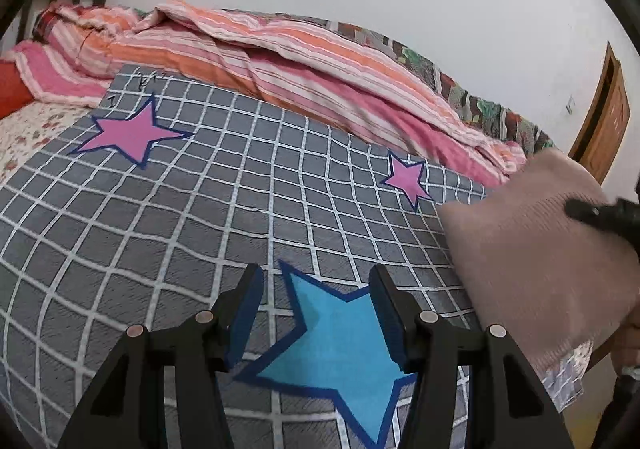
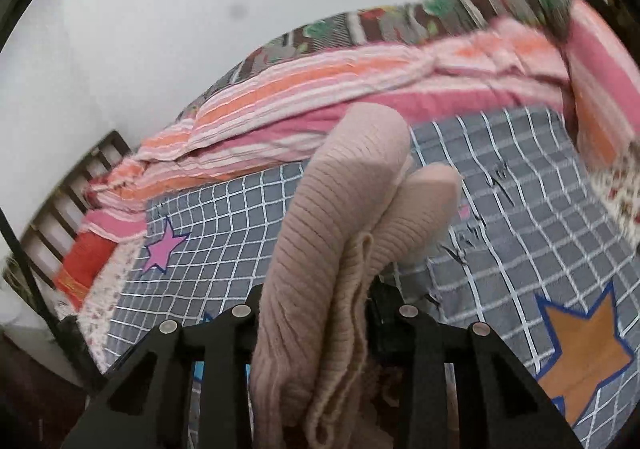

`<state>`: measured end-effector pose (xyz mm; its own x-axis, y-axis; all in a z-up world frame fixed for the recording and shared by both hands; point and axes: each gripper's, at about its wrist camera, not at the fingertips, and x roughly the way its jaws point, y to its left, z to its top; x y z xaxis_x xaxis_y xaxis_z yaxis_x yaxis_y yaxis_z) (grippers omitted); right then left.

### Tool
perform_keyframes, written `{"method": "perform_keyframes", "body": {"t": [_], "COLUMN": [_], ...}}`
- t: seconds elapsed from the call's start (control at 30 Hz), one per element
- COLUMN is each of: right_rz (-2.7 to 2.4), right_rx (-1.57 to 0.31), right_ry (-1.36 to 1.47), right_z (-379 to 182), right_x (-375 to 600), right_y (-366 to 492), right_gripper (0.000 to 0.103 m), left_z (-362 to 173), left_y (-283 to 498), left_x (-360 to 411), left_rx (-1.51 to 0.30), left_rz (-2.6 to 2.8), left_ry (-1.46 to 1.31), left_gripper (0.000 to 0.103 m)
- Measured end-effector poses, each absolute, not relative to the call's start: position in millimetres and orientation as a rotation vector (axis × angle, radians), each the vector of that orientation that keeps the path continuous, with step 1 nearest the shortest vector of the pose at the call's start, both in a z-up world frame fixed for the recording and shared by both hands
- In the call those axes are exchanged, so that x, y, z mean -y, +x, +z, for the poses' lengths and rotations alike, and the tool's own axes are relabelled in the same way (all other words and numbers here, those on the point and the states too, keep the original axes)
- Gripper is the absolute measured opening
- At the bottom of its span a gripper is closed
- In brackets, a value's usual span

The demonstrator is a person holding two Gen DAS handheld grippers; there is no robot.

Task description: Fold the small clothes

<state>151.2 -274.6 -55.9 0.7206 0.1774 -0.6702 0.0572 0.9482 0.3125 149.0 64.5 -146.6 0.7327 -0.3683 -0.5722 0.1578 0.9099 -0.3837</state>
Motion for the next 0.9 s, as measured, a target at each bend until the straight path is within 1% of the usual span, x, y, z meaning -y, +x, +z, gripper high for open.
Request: {"method": "perform_keyframes", "body": {"t": [0.17, 0.3, 0.37, 0.43, 0.53, 0.57, 0.6, 0.67, 0.77, 0.83, 0.87, 0.9], "right_rz": [0.142, 0.302, 0.349, 0.349, 0.238, 0.186, 0.204, 0.233, 0.212, 0.231, 0.251, 0.271], "right_rx": [-0.76, -0.72, -0.716, -0.77, -0.95, -0.978, -0.958, -0.917, -0.873, -0.852, -0.845, -0.838], "right_ry": [0.348, 0.496, 0.592, 0.638, 0.55, 0.52, 0.528, 0.51, 0.344, 0.274, 0.266, 0.275], "right_z": [-43.3, -48.1, -73.9, -116.3, -182.4, -194.8, -198.9, -189.6, -166.6, -156.9, -153.9, -149.5], "right_x": [238.0, 232.7, 242.4, 254.7, 270.2, 275.7, 282.6, 290.2, 282.1, 279.9, 279.9, 279.8], "right_y": [183.9, 205.0, 212.6, 219.6, 232.5, 232.6, 229.2, 219.0, 198.9, 182.7, 173.6, 167.8], "right_gripper": [0.034, 0.034, 0.035, 0.038, 0.039, 0.04, 0.043, 0.043, 0.044, 0.044, 0.044, 0.044], "left_z": [-138.5, -134.9, -138.7, -144.6, -151.3, -152.4, -152.7, -153.8, -156.8, -159.3, -161.1, -162.4], "left_y": [146.7, 152.0, 156.5, 160.2, 162.1, 161.1, 158.2, 146.9, 130.0, 120.2, 116.5, 113.4], "left_x": [-82.6, -91.6, -93.0, -90.8, -77.6, -70.4, -62.9, -43.9, -23.4, -14.0, -8.6, -2.6], "left_rx": [-0.681, -0.676, -0.688, -0.7, -0.719, -0.724, -0.723, -0.721, -0.742, -0.761, -0.77, -0.776], "left_rz": [-0.285, -0.262, -0.262, -0.273, -0.305, -0.315, -0.326, -0.38, -0.439, -0.49, -0.512, -0.523], "left_ry": [-0.322, -0.282, -0.286, -0.285, -0.259, -0.241, -0.218, -0.151, -0.088, -0.076, -0.056, -0.027], "left_gripper": [0.052, 0.052, 0.052, 0.052, 0.052, 0.052, 0.052, 0.052, 0.052, 0.057, 0.061, 0.061]}}
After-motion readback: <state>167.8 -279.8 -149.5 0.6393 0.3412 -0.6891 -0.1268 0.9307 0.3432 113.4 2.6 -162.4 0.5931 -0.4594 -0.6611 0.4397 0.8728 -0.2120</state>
